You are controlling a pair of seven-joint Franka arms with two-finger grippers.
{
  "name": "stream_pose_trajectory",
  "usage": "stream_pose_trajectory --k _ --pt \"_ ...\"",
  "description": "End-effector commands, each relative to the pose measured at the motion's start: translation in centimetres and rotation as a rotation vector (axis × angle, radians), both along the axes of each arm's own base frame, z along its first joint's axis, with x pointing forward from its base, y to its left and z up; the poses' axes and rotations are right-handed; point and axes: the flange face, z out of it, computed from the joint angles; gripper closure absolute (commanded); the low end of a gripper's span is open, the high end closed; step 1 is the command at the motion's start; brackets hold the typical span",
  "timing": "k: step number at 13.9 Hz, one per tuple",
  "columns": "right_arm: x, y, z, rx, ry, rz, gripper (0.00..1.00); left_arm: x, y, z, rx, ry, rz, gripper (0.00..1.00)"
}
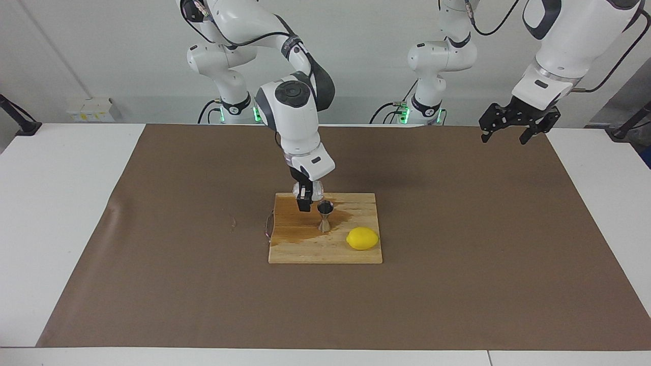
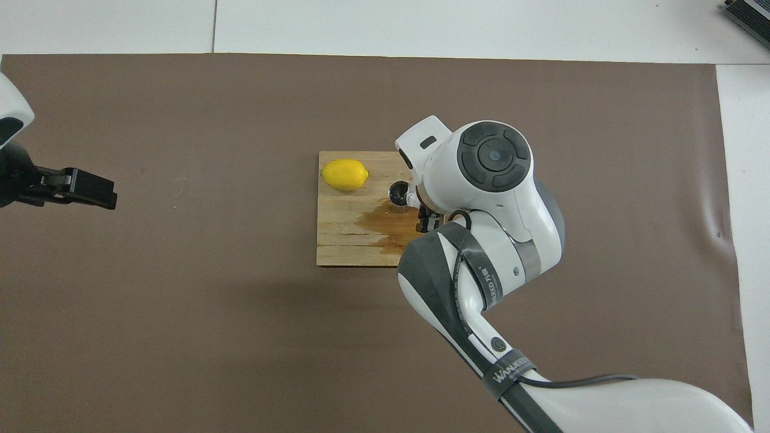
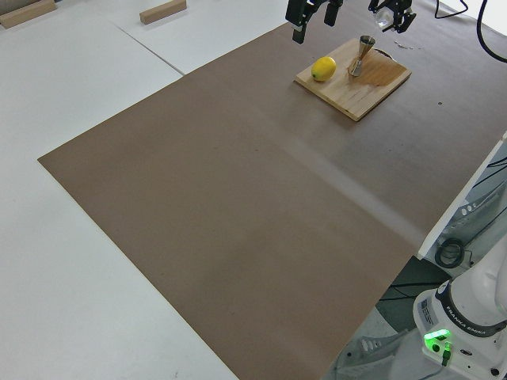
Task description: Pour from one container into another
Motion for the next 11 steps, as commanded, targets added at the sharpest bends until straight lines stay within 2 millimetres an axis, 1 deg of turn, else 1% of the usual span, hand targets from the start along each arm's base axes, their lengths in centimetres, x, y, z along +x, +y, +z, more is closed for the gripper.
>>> stream_pose_trajectory --k 1,6,8,11 --pt "0.35 0.07 0.21 -0.024 -0.002 -0.019 1.0 -0.13 0.17 -0.07 0.012 0.012 -0.003 0.0" --pt "0.59 -0.12 0.27 -0.012 -0.007 -0.025 1.0 -0.14 0.17 -0.07 0.012 0.012 -0.003 0.0" --pt "0.88 -0.37 -0.1 0.0 -0.003 -0.029 1.0 -0.13 0.17 -0.07 0.012 0.012 -0.003 0.0" --pt "1.11 -0.39 -0.23 0.073 0.022 -0.044 1.0 -0.13 0.17 -0.07 0.012 0.012 -0.003 0.0"
